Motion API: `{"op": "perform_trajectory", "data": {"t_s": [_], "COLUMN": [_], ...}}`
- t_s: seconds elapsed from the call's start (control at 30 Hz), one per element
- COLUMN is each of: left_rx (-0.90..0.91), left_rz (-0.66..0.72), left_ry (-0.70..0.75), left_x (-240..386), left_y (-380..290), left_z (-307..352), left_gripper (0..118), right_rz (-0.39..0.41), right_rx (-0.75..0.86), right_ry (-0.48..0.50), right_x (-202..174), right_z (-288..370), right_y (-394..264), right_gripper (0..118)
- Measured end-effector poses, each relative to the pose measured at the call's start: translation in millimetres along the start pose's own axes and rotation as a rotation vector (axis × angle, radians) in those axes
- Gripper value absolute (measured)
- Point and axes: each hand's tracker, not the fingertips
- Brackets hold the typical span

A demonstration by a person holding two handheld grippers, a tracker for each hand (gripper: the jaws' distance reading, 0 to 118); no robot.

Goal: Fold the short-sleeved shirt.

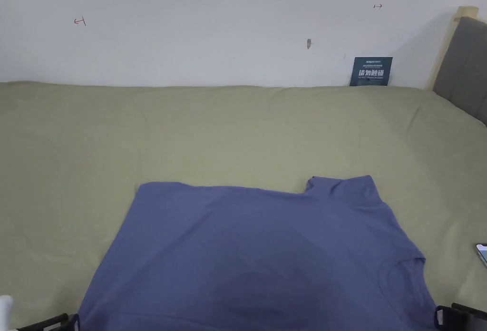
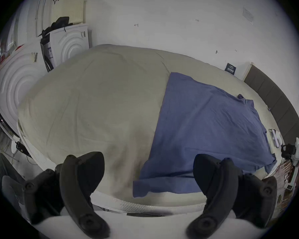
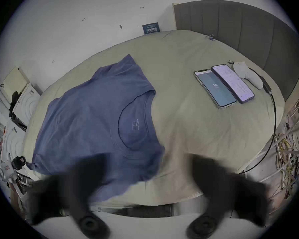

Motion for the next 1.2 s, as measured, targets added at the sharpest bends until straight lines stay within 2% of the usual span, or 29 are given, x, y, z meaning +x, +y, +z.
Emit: {"op": "perform_trajectory", "data": {"t_s": [0.1, 0.13, 0.17, 0.2, 0.23, 0.27, 0.6, 0.77, 0.9, 1.0, 1.07, 1.1, 1.13, 1.17, 1.2], "left_rx": [0.027, 0.04, 0.039, 0.05, 0.054, 0.052, 0.017, -0.035, -0.061, -0.077, -0.101, -0.113, -0.115, -0.119, -0.131], "left_rz": [0.038, 0.045, 0.041, 0.04, 0.037, 0.032, -0.04, -0.04, -0.117, -0.104, -0.103, -0.111, -0.112, -0.145, -0.166], "left_ry": [0.01, 0.009, 0.009, 0.01, 0.008, 0.007, -0.053, -0.102, -0.068, -0.059, -0.035, -0.031, -0.004, 0.02, 0.051], "left_x": [-2, -3, -2, -1, 0, 1, 40, 70, 97, 109, 116, 119, 122, 125, 126], "left_y": [6, 6, 9, 9, 11, 12, 59, 124, 174, 205, 220, 225, 228, 230, 230], "left_z": [13, 16, 19, 22, 24, 23, -24, -90, -157, -205, -237, -250, -262, -274, -283], "left_gripper": [107, 102, 88, 56, 1, 0, 0, 0, 0, 0, 5, 12, 39, 75, 105], "right_rz": [0.01, 0.02, 0.029, 0.043, 0.062, 0.071, 0.18, 0.199, 0.207, 0.218, 0.229, 0.235, 0.237, 0.238, 0.24], "right_rx": [0.047, 0.047, 0.047, 0.057, 0.074, 0.088, 0.052, 0.06, 0.061, 0.053, 0.046, 0.041, 0.034, 0.027, 0.02], "right_ry": [-0.02, -0.022, -0.021, -0.018, -0.024, -0.041, -0.006, 0.017, 0.017, 0.007, -0.006, -0.007, -0.012, -0.012, -0.011], "right_x": [-1, -3, -6, -8, -14, -18, -48, -60, -65, -67, -69, -69, -69, -71, -71], "right_z": [12, 15, 18, 20, 24, 24, 6, -14, -32, -50, -64, -70, -75, -80, -84], "right_y": [-2, -2, -3, -4, -3, -4, 8, 27, 41, 52, 58, 60, 61, 61, 61], "right_gripper": [103, 92, 73, 44, 5, 0, 0, 0, 0, 0, 0, 0, 0, 0, 0]}}
